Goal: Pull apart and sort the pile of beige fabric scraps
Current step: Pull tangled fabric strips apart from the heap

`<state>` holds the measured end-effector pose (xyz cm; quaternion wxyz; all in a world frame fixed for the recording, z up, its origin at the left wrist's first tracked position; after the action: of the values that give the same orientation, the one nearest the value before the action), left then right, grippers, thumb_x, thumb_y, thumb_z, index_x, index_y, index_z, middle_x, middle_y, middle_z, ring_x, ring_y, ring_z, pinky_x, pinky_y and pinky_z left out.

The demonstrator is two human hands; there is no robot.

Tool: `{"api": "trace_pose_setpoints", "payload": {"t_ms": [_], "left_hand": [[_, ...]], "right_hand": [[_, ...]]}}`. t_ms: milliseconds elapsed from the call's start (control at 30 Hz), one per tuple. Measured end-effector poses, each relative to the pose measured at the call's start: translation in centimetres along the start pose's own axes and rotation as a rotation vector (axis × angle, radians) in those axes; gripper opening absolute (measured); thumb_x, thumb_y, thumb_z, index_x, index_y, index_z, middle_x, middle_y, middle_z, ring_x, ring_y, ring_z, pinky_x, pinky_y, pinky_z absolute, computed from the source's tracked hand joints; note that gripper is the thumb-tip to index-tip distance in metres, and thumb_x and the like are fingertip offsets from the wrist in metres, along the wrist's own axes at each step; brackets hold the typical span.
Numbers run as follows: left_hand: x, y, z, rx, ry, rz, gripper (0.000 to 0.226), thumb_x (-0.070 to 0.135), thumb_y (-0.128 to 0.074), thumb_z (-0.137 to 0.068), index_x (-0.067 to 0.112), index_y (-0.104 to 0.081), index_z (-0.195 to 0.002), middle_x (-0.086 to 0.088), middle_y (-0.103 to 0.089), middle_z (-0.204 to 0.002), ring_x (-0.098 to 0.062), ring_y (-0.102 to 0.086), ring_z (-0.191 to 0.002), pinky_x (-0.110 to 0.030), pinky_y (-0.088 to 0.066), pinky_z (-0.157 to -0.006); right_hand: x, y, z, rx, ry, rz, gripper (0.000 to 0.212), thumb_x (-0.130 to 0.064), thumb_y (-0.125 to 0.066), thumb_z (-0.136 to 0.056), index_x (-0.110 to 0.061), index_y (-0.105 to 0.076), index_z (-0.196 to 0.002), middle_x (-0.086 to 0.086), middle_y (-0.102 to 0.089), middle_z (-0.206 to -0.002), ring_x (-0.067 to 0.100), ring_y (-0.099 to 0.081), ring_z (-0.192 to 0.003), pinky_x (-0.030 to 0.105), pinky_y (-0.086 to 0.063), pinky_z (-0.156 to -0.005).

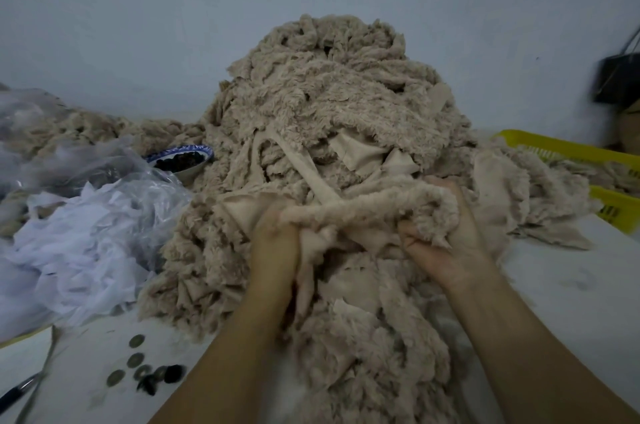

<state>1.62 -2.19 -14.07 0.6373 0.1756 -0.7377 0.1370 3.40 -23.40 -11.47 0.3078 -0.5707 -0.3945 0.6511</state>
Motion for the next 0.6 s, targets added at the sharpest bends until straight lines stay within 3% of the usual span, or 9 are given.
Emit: {"api": "trace_pose_setpoints", "payload": {"t_ms": [100,167,200,267,333,400,433,500,600], "left_hand": [[-1.0,2.4,-0.7,0.105,0.32,0.662,0.023,0.024,-0.041,-0.104,0.014,-0.06,-0.095,0.0,-0.068,-0.076,-0.008,-0.066,-0.053,-0.018,-0.05,-0.046],[-1.2,3.2,-0.8,0.125,0.409,0.74,0.024,0.027,-0.044,-0.103,0.017,-0.058,-0.086,0.003,-0.063,-0.052,-0.008,-0.059,-0.04,-0.016,-0.043,-0.037],[-1.0,3.2,-0.6,0.139,0.392,0.616,0.025,0.024,-0.045,-0.104,0.017,-0.059,-0.086,0.001,-0.063,-0.05,-0.009,-0.058,-0.04,-0.015,-0.041,-0.034],[0.5,2.5,-0.1,0.132,0.173,0.251,0.018,0.014,-0.047,-0.104,0.017,-0.061,-0.093,-0.002,-0.064,-0.071,-0.003,-0.062,-0.056,-0.012,-0.045,-0.045],[3.3,-0.2,1.3,-0.033,-0.275,-0.263,0.026,0.007,-0.051,-0.096,0.025,-0.054,-0.114,0.005,-0.055,-0.112,-0.002,-0.06,-0.1,-0.013,-0.047,-0.082],[4.8,-2.3,3.1,-0.185,-0.606,-0.45,0.044,0.015,-0.051,-0.088,0.028,-0.05,-0.13,0.019,-0.036,-0.129,-0.001,-0.04,-0.126,-0.018,-0.033,-0.106],[5.3,-2.7,3.9,-0.245,-0.681,-0.434,0.048,0.021,-0.049,-0.086,0.025,-0.051,-0.134,0.021,-0.035,-0.13,0.002,-0.037,-0.129,-0.018,-0.031,-0.109],[5.6,-3.8,5.1,-0.413,-0.714,-0.392,0.044,0.035,-0.046,-0.087,0.022,-0.06,-0.126,0.017,-0.052,-0.123,0.002,-0.049,-0.118,-0.023,-0.042,-0.1],[4.4,-5.6,5.9,-0.652,-0.591,-0.442,0.049,0.056,-0.042,-0.092,0.022,-0.072,-0.109,0.017,-0.064,-0.1,-0.003,-0.059,-0.098,-0.029,-0.048,-0.087]], "right_hand": [[-1.5,1.0,-0.5,0.036,0.079,-0.071,0.027,-0.022,-0.058,-0.07,-0.02,-0.05,-0.045,-0.01,-0.039,-0.042,0.002,-0.034,-0.03,0.012,-0.027,-0.029],[-2.7,2.0,-0.6,0.075,0.129,-0.093,0.037,-0.026,-0.057,-0.075,-0.018,-0.05,-0.039,-0.011,-0.04,-0.04,0.003,-0.034,-0.03,0.009,-0.024,-0.032],[-2.9,2.5,-0.7,0.099,0.134,-0.091,0.04,-0.027,-0.057,-0.079,-0.019,-0.052,-0.04,-0.012,-0.042,-0.042,0.003,-0.035,-0.032,0.009,-0.022,-0.036],[-2.0,2.3,-0.9,0.05,0.098,-0.074,0.039,-0.026,-0.052,-0.085,-0.02,-0.057,-0.047,-0.01,-0.045,-0.047,0.003,-0.034,-0.034,0.009,-0.02,-0.043],[-0.8,1.5,-1.2,-0.016,0.08,-0.068,0.037,-0.021,-0.048,-0.093,-0.016,-0.063,-0.059,-0.005,-0.054,-0.052,0.005,-0.046,-0.038,0.011,-0.033,-0.043],[-0.2,1.1,-1.3,0.011,0.089,-0.056,0.023,-0.021,-0.057,-0.091,-0.012,-0.064,-0.072,0.006,-0.066,-0.068,0.012,-0.064,-0.053,0.02,-0.049,-0.047],[-0.1,1.0,-1.2,0.017,0.108,-0.048,0.015,-0.02,-0.064,-0.084,-0.01,-0.059,-0.075,0.012,-0.065,-0.075,0.015,-0.068,-0.062,0.024,-0.054,-0.053],[-0.1,0.8,-1.4,-0.023,0.137,0.025,0.02,-0.019,-0.066,-0.078,-0.009,-0.05,-0.071,0.014,-0.057,-0.077,0.016,-0.069,-0.07,0.028,-0.058,-0.067],[0.8,0.3,-1.2,-0.124,0.109,0.287,0.038,-0.014,-0.054,-0.096,-0.013,-0.069,-0.061,0.008,-0.069,-0.072,0.017,-0.072,-0.078,0.037,-0.057,-0.082]]}}
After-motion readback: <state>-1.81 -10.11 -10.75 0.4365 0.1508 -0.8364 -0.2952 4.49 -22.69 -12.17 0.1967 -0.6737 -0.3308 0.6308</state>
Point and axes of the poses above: each hand's wrist, its own z-axis away from the middle knuckle, its own y-axis out of the back of the hand, x = y × z, the point moved 7 cm from there along -z, towards the middle knuckle
